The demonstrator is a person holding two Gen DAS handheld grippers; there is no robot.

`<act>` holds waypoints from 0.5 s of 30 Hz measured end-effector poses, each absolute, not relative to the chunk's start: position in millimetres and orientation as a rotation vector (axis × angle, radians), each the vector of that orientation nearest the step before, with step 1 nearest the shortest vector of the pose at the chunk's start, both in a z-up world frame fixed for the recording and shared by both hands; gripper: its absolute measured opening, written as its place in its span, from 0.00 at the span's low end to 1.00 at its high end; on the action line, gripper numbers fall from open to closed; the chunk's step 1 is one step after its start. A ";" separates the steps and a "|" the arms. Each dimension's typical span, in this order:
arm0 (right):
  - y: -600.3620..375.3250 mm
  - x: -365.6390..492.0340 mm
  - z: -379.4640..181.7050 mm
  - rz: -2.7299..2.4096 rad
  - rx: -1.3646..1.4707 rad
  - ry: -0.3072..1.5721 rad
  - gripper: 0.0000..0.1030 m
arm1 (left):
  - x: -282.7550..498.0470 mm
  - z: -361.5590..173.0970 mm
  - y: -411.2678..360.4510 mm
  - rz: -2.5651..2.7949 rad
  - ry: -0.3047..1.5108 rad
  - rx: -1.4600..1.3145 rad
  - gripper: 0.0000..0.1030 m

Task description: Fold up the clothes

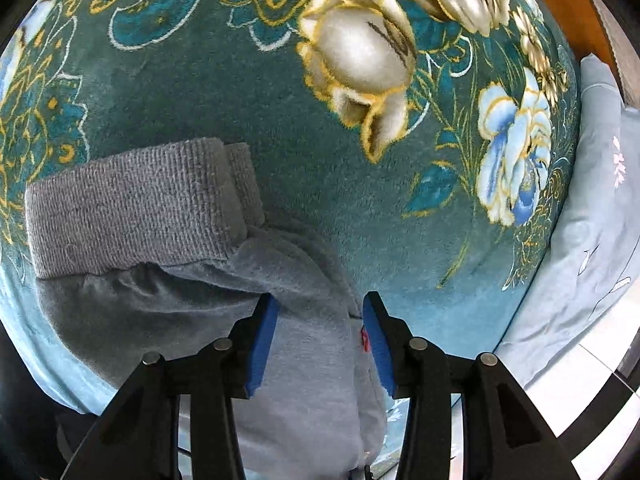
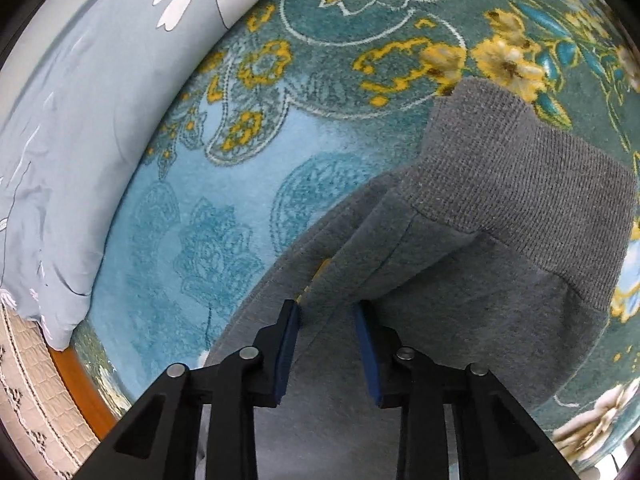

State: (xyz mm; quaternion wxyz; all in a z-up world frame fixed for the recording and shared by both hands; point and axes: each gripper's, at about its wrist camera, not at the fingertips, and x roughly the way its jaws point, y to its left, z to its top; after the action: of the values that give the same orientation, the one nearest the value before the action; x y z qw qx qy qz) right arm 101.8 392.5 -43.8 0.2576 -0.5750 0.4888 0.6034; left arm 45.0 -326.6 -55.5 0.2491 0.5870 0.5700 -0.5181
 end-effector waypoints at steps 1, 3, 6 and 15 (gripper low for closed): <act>393.0 102.7 -43.8 1.635 -1.562 1.323 0.28 | 44.3 -55.8 -326.3 -1.409 1.546 1.605 0.43; 394.4 105.0 -43.6 1.630 -1.565 1.321 0.26 | 43.2 -58.0 -325.6 -1.395 1.533 1.616 0.43; 397.5 108.8 -44.5 1.627 -1.571 1.328 0.21 | 42.3 -61.1 -325.7 -1.360 1.516 1.630 0.43; 408.4 136.5 -38.8 1.715 -1.544 1.422 0.03 | 60.1 -64.6 -328.3 -1.355 1.505 1.644 0.14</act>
State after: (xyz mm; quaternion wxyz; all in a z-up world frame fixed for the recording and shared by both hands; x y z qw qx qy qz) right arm 136.5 408.4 -38.8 0.2137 -0.5563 0.5126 0.6182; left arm 60.1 -328.3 -64.6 0.2635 0.6081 0.5566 -0.5010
